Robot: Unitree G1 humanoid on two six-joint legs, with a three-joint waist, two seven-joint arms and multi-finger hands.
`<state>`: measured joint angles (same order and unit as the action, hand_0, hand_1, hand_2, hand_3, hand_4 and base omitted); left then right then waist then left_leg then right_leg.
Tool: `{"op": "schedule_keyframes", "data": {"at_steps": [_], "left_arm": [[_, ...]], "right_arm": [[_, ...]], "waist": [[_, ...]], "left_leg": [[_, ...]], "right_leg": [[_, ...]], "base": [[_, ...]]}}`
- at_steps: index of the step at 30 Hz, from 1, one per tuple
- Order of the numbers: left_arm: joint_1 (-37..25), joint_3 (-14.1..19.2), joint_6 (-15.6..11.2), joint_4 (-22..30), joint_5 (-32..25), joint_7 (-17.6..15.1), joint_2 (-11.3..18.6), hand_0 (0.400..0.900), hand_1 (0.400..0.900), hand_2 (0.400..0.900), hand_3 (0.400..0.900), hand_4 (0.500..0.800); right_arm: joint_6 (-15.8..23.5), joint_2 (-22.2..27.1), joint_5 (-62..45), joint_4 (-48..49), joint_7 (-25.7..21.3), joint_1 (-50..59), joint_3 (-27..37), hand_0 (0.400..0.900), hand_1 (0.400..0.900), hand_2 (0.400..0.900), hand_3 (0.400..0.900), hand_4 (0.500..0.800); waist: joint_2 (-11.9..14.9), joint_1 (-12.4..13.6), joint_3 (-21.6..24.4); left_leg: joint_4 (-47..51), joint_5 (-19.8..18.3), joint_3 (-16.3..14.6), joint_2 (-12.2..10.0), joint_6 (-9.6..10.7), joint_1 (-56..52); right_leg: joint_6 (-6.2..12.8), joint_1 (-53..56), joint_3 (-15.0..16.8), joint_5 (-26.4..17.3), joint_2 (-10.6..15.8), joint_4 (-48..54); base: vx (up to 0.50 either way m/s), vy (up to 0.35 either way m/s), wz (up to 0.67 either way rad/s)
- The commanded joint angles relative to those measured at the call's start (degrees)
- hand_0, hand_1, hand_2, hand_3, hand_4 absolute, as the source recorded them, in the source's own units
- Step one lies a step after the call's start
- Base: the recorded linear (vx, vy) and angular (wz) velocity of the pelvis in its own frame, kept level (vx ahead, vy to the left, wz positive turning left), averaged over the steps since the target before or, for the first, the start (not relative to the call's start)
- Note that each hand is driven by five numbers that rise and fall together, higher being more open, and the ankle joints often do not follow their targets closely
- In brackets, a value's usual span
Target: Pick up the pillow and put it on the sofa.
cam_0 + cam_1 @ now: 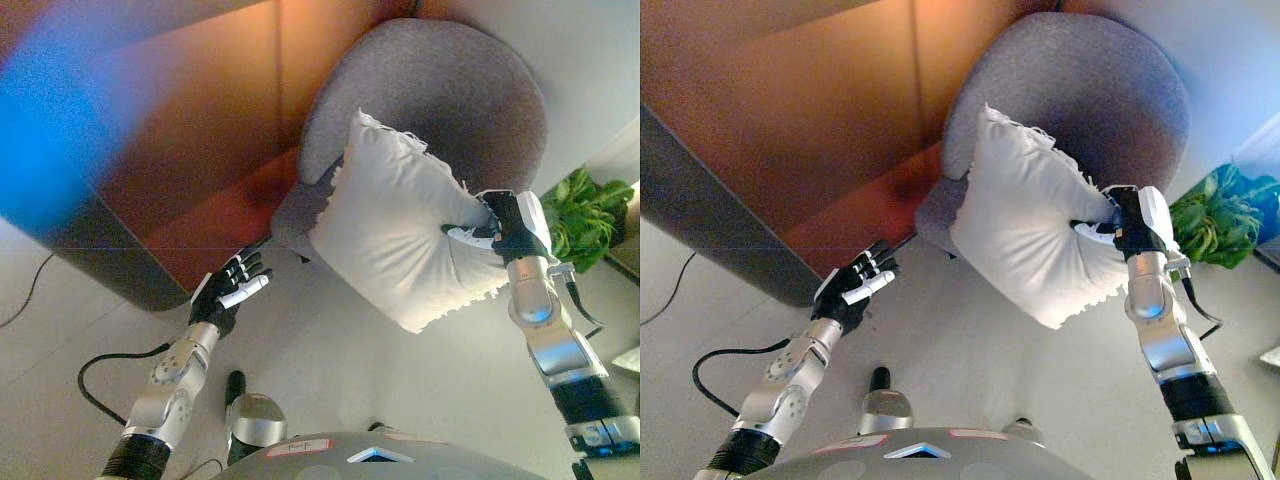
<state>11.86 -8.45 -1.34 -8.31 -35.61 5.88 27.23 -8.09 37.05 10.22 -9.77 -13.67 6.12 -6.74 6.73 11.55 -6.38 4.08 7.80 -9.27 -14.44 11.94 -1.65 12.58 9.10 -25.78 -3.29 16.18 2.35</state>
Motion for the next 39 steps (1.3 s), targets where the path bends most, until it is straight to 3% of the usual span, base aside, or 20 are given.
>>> {"op": "schedule_keyframes", "data": {"at_steps": [1,6,7,8,9,11,13,19,24,27,32,39], "left_arm": [[-3.07,2.10,-2.11,7.61,0.72,3.84,3.95,0.900,0.900,0.900,0.900,0.800],[-4.91,2.24,-1.10,8.59,0.01,6.32,7.84,0.900,0.900,0.900,0.900,0.800],[-5.84,2.25,-0.96,8.42,-0.14,6.87,8.61,0.900,0.900,0.900,0.900,0.800],[-6.83,2.34,-0.72,8.52,-0.48,7.74,9.50,0.900,0.900,0.900,0.900,0.800],[-7.50,2.30,-0.78,8.55,-0.74,8.03,10.08,0.900,0.900,0.900,0.900,0.800],[-9.38,2.18,-0.94,8.99,-1.04,8.54,11.65,0.900,0.900,0.900,0.900,0.800],[-10.31,2.45,-0.68,9.40,-1.36,9.05,12.51,0.900,0.900,0.900,0.900,0.800],[-9.96,2.80,-1.30,9.26,-1.82,10.41,14.38,0.900,0.900,0.900,0.900,0.800],[-8.61,3.15,-1.34,10.38,-1.88,10.73,14.46,0.900,0.900,0.900,0.900,0.800],[-7.78,3.00,-1.05,10.42,-1.05,10.81,14.02,0.900,0.900,0.900,0.900,0.800],[-5.55,2.54,-1.01,10.83,0.86,8.94,12.02,0.900,0.900,0.900,0.900,0.800],[-5.52,-0.54,-2.15,8.28,5.60,3.40,7.44,0.900,0.900,0.900,0.900,0.800]], "right_arm": [[4.10,7.85,0.57,-1.74,-9.31,21.03,2.92,0.400,0.400,0.400,0.400,0.500],[4.16,12.58,-4.24,-16.65,-12.17,30.53,-1.66,0.400,0.400,0.400,0.400,0.500],[3.16,13.63,-5.83,-19.94,-12.54,32.86,-3.01,0.555,0.555,0.555,0.555,0.593],[2.72,14.20,-7.82,-24.27,-13.25,35.52,-4.33,0.849,0.849,0.849,0.849,0.769],[1.00,14.58,-8.39,-26.88,-13.22,37.46,-5.72,0.900,0.900,0.900,0.900,0.800],[-2.82,16.01,-9.39,-33.75,-14.76,43.69,-11.02,0.900,0.900,0.900,0.900,0.800],[-3.70,16.95,-9.31,-38.85,-16.35,47.05,-13.32,0.900,0.900,0.900,0.900,0.800],[-6.40,17.84,-10.40,-46.98,-22.59,51.76,-12.68,0.900,0.900,0.900,0.900,0.800],[-7.44,18.10,-13.07,-45.81,-27.02,50.61,-10.99,0.900,0.900,0.900,0.900,0.800],[-4.67,17.37,-14.16,-43.79,-27.19,48.53,-8.67,0.900,0.900,0.900,0.900,0.800],[0.60,13.84,-19.36,-31.04,-26.36,40.02,-3.23,0.900,0.900,0.900,0.900,0.800],[6.54,1.57,-20.32,-4.80,-18.35,19.01,3.46,0.900,0.900,0.900,0.900,0.800]], "waist": [[0.93,3.31,2.26],[1.84,7.41,0.34],[2.10,8.34,-0.09],[2.30,9.26,-0.69],[2.45,9.90,-1.19],[2.86,11.97,-2.54],[2.94,13.14,-3.30],[2.94,15.07,-3.44],[2.67,14.73,-2.98],[2.75,13.92,-2.03],[2.07,10.46,0.15],[-0.74,1.91,1.94]], "left_leg": [[0.92,-3.07,1.05,2.09,-5.27,0.41],[0.92,-2.49,3.89,2.24,-4.99,3.83],[0.92,-2.32,4.71,2.38,-4.93,4.93],[0.92,-2.20,5.49,2.40,-4.81,6.13],[0.92,-2.09,6.04,2.50,-4.77,7.04],[0.92,-2.81,7.86,2.18,-4.24,9.11],[0.92,-2.32,8.86,2.11,-4.28,10.37],[0.92,-1.93,9.28,1.61,-4.15,11.75],[0.92,-1.99,8.36,1.36,-4.17,11.06],[0.92,-2.41,7.39,1.17,-4.14,9.49],[0.92,-2.00,4.98,1.51,-4.93,5.89],[0.92,-3.37,0.98,0.61,-5.83,-0.13]], "right_leg": [[0.21,0.41,-3.44,-7.72,3.70,-0.05],[0.37,-0.54,-5.85,-7.47,3.73,-0.35],[0.36,-0.98,-6.17,-7.33,3.61,-0.28],[0.31,-1.61,-6.46,-7.29,3.55,-0.34],[0.33,-2.03,-6.63,-7.23,3.49,-0.24],[1.06,-2.51,-6.39,-6.44,2.47,0.54],[1.07,-2.58,-7.06,-6.41,1.93,1.03],[1.37,-1.33,-8.41,-5.93,1.18,2.17],[1.56,-0.38,-8.28,-5.61,1.18,2.33],[1.70,0.48,-7.83,-5.56,1.33,2.40],[1.04,1.37,-6.93,-6.37,2.28,2.23],[0.93,1.03,-1.73,-7.29,3.37,1.12]], "base": [[0.12,-0.071,0.23],[0.03,-0.122,0.26],[-0.07,-0.193,0.30],[-0.08,-0.178,0.26],[-0.09,-0.234,0.20],[-0.10,-0.214,0.06],[-0.05,-0.114,0.05],[0.01,-0.044,0.04],[0.00,0.015,-0.04],[0.04,0.038,-0.10],[0.00,0.121,-0.18],[-0.07,0.110,-0.33]]}}
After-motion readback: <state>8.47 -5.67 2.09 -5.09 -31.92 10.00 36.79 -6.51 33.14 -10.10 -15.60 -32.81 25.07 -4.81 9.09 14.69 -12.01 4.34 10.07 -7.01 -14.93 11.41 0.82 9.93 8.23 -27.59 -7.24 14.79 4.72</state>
